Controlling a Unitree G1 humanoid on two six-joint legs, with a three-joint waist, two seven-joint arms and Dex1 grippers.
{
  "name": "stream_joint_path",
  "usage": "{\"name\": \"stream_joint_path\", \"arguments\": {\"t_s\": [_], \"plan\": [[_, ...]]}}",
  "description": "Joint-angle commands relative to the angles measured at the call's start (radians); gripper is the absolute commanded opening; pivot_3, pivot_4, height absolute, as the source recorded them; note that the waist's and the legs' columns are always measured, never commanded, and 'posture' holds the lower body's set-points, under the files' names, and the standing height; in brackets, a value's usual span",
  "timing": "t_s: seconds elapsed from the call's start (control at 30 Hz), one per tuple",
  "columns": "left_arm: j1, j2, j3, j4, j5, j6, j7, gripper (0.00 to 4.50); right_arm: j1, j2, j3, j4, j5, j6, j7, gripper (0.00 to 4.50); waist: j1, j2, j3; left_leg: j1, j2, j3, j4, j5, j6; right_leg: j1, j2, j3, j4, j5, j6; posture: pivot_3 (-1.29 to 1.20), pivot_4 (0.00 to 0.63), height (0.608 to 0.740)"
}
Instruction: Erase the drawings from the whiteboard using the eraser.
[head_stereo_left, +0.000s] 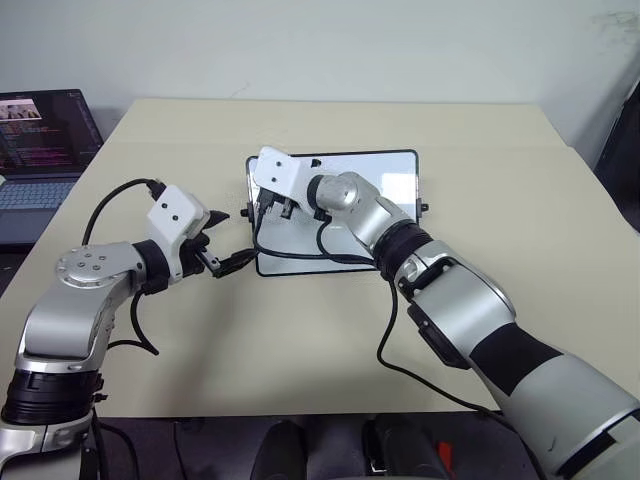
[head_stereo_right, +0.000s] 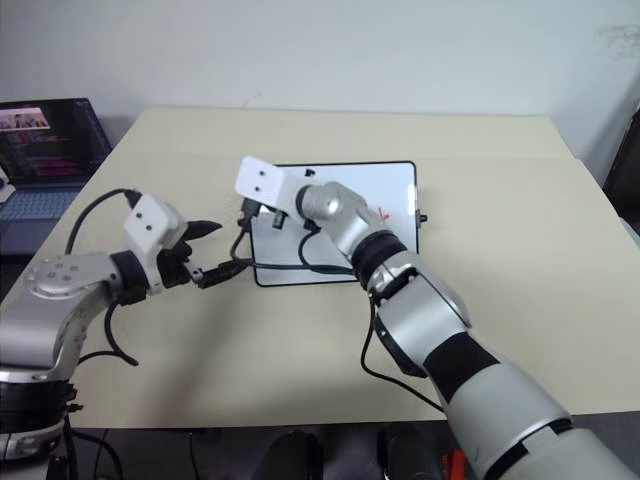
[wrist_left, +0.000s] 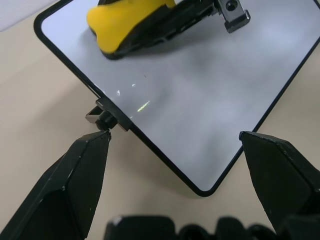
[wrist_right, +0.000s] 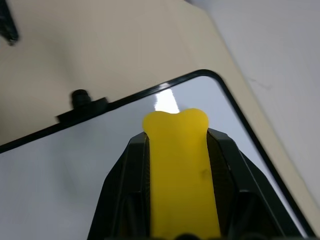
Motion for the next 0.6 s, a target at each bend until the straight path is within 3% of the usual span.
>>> {"name": "stream_joint_path", "arguments": {"t_s": [0.03,0.17,0.43,0.6], "plan": [[-0.022,0.019,0.021,-0.031,-0.011,-0.013,-0.007,4.50,0.018,0.003,0.005,-0.003,-0.015,0.006,0.011,1.20,0.000,0.000,0.000,0.000,0.000,0.000,0.000,0.000,0.000,0.000,0.000,0.000,0.000,0.000,0.000,0.00,0.150,0.740],[-0.037,0.011,0.007,-0.021,-0.007,-0.017,-0.012,4.50,-0.013,-0.020,-0.027,-0.005,-0.012,-0.009,-0.093,1.20,0.000,0.000,0.000,0.001,0.000,0.000,0.001,0.000,0.000,0.000,0.000,0.000,0.003,0.000,0.000,0.00,0.150,0.740],[-0.069,-0.013,-0.031,0.017,0.001,-0.043,-0.031,4.50,0.078,-0.077,0.017,-0.019,-0.026,0.033,0.081,1.20,0.005,-0.001,-0.001,0.002,-0.001,-0.001,0.001,0.000,0.000,0.002,0.000,0.000,0.003,0.000,0.000,0.00,0.150,0.740],[-0.126,-0.033,-0.072,0.067,0.010,-0.067,-0.049,4.50,0.102,-0.093,-0.010,-0.082,-0.004,0.041,0.069,1.20,0.003,-0.001,0.000,0.013,-0.001,-0.001,0.001,0.001,0.000,0.012,0.000,-0.001,0.003,0.000,0.000,0.00,0.150,0.740]]}}
